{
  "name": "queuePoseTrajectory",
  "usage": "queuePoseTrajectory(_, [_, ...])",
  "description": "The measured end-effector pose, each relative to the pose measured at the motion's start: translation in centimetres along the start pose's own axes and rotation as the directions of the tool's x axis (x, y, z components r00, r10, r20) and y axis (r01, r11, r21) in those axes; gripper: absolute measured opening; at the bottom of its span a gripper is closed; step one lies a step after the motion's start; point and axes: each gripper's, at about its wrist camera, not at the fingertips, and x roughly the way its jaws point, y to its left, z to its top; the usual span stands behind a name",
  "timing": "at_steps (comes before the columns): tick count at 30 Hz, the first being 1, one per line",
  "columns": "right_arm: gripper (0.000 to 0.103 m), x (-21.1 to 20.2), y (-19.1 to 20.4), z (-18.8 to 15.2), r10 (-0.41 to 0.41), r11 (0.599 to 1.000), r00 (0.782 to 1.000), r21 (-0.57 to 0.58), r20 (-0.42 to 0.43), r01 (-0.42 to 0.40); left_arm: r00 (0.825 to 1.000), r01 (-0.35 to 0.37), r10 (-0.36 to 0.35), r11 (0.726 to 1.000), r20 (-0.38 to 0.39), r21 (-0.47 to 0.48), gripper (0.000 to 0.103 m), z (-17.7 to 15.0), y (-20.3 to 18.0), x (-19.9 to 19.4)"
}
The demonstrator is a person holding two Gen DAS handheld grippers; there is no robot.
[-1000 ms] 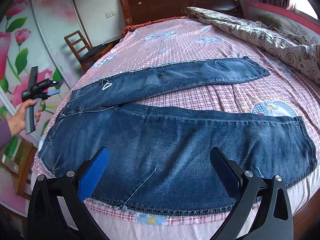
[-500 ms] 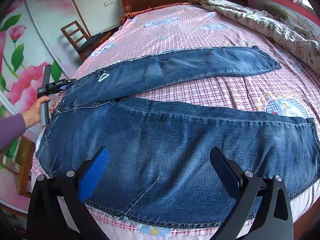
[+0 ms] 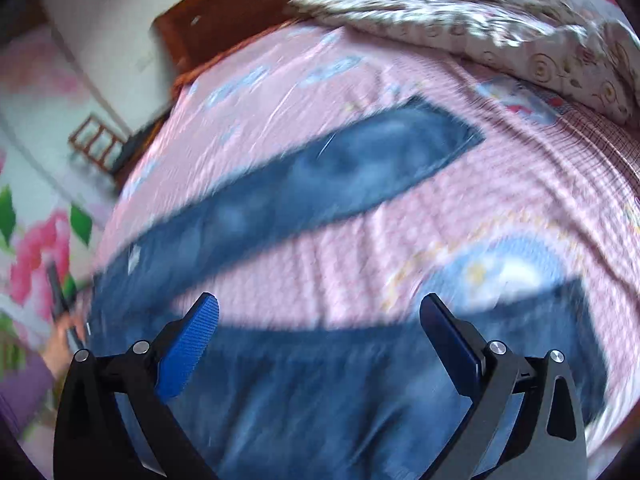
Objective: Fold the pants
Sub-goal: 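Grasp the jeans waistband with the left tool while the right tool grasps the leg hem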
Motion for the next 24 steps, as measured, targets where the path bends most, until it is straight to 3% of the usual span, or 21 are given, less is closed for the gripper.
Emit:
queuePoseTrajectory(4, [0.1,3.2,-5.1,9.9,-0.033,0.999,0.999,0.041,0.009,0.032,0.999,-0.034,0.034,0.999,-0.002,0.005,0.019,0.0,-0.1,0.2])
queuePoseTrajectory(6, [0.1,6.5,-6.1,14.2,-0.033,0.999,0.998,0.019,-0.059,0.034,0.998,-0.055,0.055,0.998,-0.004,0.014,0.02,0.0,-0.4,0.4])
queuePoseTrajectory(9, [0.1,11.3,-6.7,18.8,-0.104,0.994,0.986,-0.032,-0.128,0.101,0.997,-0.076,0.076,0.997,-0.002,0.032,0.02,-0.2,-0.8,0.5])
queuePoseTrajectory(11, [0.097,13.2,-6.6,20.5,-0.15,0.988,0.981,-0.067,-0.121,0.142,0.996,-0.088,0.088,0.995,0.0,0.042,0.02,-0.2,-1.0,0.5])
queuePoseTrajectory(13, [0.071,15.3,-6.8,21.9,-0.173,0.984,0.976,-0.067,-0.13,0.165,0.996,-0.09,0.09,0.995,-0.001,0.044,0.02,-0.2,-1.1,0.5])
queuePoseTrajectory(16, [0.06,18.3,-7.6,23.3,-0.219,0.975,0.961,-0.061,-0.171,0.212,0.996,-0.088,0.088,0.995,0.001,0.042,0.02,-0.3,-1.1,0.4])
queuePoseTrajectory(19, [0.057,20.3,-7.7,23.8,-0.297,0.954,0.938,-0.103,-0.18,0.282,0.997,-0.081,0.081,0.996,0.004,0.036,0.021,-0.4,-0.9,0.4])
queuePoseTrajectory(21, [0.057,20.9,-7.9,24.2,-0.295,0.954,0.941,-0.099,-0.165,0.282,0.997,-0.079,0.079,0.996,0.005,0.033,0.021,-0.5,-0.8,0.5])
queuePoseTrajectory(24, [0.057,22.9,-8.0,24.5,-0.346,0.936,0.919,-0.142,-0.188,0.323,0.996,-0.09,0.09,0.995,0.006,0.043,0.022,-0.5,-1.0,0.6])
